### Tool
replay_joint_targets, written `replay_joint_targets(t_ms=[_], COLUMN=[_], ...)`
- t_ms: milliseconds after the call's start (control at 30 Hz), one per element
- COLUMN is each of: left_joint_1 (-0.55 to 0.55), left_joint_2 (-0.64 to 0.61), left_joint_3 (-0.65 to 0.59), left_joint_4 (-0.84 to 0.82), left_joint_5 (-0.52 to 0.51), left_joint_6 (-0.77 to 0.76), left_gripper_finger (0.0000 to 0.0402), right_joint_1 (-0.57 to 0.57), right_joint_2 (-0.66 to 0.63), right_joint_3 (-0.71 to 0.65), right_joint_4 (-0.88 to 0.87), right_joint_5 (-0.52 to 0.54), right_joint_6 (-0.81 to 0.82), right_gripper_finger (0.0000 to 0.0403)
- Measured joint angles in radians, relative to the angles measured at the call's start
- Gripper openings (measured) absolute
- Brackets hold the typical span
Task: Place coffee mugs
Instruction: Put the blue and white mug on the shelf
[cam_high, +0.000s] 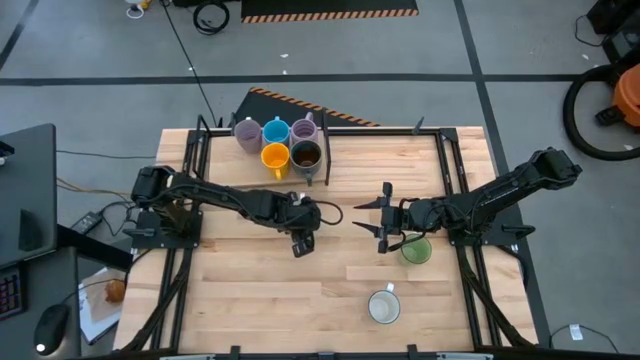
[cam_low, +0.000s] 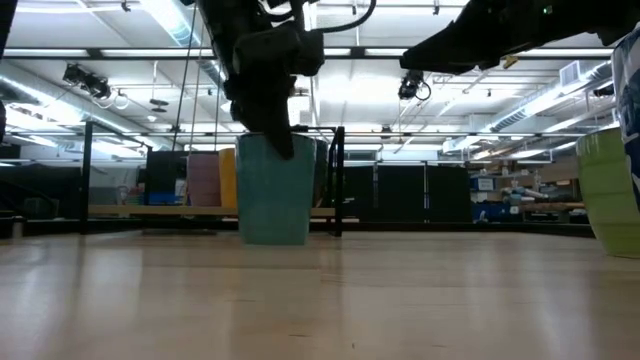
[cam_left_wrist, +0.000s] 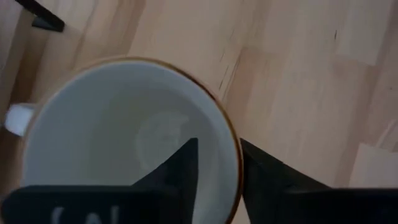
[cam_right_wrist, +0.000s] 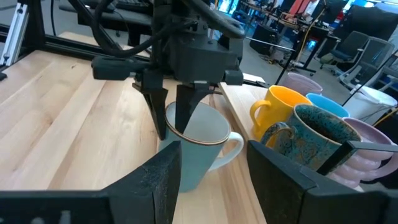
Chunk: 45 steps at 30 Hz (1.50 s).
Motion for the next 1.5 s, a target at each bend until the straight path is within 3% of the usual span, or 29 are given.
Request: replay_joint_targets(t_ms=[233, 433, 667, 833, 933, 1133, 1267, 1500], left_joint_1=[0.0, -0.008, -0.071, -0.144, -0.163, -0.14, -0.134, -0.116], left_joint_2=[-0.008, -0.042, -0.075, -0.119, -0.14, -0.219, -0.295, -0.435], left_joint_3=[0.0, 0.0, -0.001, -0.002, 0.0, 0.0, 0.0, 0.0], left_joint_4=[-0.056, -0.207, -0.435, -0.435, -0.45, -0.546, -0.654, -0.747], left_joint_5=[0.016, 0.078, 0.081, -0.036, -0.08, 0.05, 0.069, -0.066], left_joint_6=[0.038, 0.18, 0.466, 0.572, 0.53, 0.283, 0.148, 0.025], left_gripper_finger=[0.0033, 0.0032, 0.0032, 0.0032, 0.0032, 0.0032, 0.0032, 0.0032], right_joint_1=[0.0, 0.0, 0.0, 0.0, 0.0, 0.0, 0.0, 0.0], right_joint_2=[0.0, 0.0, 0.0, 0.0, 0.0, 0.0, 0.0, 0.0], right_joint_3=[0.0, 0.0, 0.0, 0.0, 0.0, 0.0, 0.0, 0.0], right_joint_4=[-0.002, -0.009, -0.014, -0.018, -0.022, -0.024, -0.021, -0.015], right_joint_5=[0.0, 0.0, 0.0, 0.0, 0.0, -0.005, -0.008, -0.008], right_joint_6=[0.0, 0.001, 0.003, 0.005, 0.005, 0.011, 0.012, 0.012], right_gripper_finger=[0.0188, 0.0188, 0.0188, 0.0188, 0.0188, 0.0188, 0.0188, 0.0188])
